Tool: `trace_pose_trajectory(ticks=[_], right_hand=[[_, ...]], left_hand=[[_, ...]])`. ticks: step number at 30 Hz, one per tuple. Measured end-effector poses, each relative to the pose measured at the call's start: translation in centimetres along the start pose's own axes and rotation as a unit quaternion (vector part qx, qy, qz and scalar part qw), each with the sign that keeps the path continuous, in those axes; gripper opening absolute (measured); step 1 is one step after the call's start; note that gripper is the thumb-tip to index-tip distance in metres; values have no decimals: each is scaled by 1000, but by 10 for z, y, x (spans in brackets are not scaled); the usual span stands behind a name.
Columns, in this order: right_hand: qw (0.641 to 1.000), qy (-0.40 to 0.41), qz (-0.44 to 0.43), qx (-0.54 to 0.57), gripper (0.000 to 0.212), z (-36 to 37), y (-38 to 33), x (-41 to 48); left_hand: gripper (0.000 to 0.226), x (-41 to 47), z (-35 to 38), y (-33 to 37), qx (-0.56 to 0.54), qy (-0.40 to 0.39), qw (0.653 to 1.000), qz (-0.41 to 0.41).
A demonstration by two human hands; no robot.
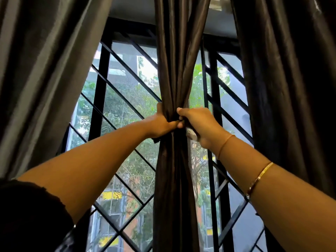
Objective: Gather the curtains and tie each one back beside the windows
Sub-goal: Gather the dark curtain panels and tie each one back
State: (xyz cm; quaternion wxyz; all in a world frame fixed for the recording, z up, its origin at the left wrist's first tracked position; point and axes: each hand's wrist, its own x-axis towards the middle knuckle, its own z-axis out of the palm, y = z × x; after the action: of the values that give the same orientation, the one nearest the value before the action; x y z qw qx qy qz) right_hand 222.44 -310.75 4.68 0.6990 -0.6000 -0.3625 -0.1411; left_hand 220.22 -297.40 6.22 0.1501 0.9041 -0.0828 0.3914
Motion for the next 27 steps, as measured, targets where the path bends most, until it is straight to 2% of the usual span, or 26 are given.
trace_pose_trajectory(ticks=[1,2,4,5,8,11,16,20,23,27], right_hand=[[997,-34,47,60,29,2,-2,-2],[991,-63,80,91,28,4,-3,-4],[983,-104,114,104,24,8,-3,-7],[980,-116,123,105,23,10,-2,-8],[976,-132,129,112,28,14,2,-9],[985,-109,84,103,27,16,7,-9],[999,-32,12,29,25,12,19,-6],[1000,-24,-17,-6,31,11,24,-9],[999,-21,-20,-23,28,11,26,-11],[976,-2,-103,-192,27,7,35,-9]], left_hand=[[73,-1,-3,-1,26,23,999,-36],[69,-2,-5,-1,60,30,995,-70],[32,-4,-7,-3,80,20,990,-113],[27,-5,-6,-2,41,29,990,-133],[39,-9,0,-3,-120,46,973,-192],[42,-17,0,-2,-213,30,956,-199],[44,-23,-11,6,-343,-85,919,-176],[39,-25,-6,10,-436,-83,871,-209],[40,-33,5,7,-529,-89,817,-213],[41,-36,18,6,-592,-78,780,-190]])
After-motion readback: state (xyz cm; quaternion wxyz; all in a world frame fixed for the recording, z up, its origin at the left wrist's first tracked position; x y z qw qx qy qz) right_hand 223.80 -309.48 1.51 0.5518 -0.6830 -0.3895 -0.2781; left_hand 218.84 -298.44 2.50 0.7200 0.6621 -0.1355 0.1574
